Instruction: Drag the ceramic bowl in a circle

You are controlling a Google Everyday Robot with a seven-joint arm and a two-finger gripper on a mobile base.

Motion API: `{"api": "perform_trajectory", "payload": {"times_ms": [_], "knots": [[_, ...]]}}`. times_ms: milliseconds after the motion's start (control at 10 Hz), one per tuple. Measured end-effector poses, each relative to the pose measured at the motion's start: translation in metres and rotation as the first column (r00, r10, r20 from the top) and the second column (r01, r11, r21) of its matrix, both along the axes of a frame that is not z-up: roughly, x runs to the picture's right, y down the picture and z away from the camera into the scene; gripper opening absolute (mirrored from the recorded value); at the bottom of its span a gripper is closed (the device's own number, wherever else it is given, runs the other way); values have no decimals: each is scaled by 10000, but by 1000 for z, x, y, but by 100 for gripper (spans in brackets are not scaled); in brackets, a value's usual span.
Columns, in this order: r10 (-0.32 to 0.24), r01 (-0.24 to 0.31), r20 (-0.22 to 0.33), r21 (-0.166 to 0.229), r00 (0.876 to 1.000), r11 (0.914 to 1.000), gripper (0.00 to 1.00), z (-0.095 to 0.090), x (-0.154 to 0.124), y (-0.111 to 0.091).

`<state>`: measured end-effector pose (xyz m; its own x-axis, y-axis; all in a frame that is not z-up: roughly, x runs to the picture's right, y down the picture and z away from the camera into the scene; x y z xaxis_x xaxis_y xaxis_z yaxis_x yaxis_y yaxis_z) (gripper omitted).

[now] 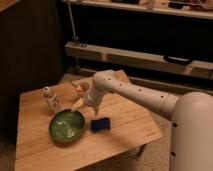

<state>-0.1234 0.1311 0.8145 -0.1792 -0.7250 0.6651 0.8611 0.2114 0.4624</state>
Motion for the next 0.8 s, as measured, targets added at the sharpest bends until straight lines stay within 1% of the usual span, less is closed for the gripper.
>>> {"api": "perform_trajectory", "payload": {"times_ms": [300, 400, 700, 800], "knots": [[-265, 265, 14, 138, 9996, 9996, 80, 5, -9, 9], [-317, 317, 22, 154, 9995, 9994, 76, 7, -14, 11], [-488, 488, -22, 20, 9988, 9988, 45, 12, -25, 17], [-576, 576, -86, -61, 9983, 9983, 38, 15, -27, 21]]}}
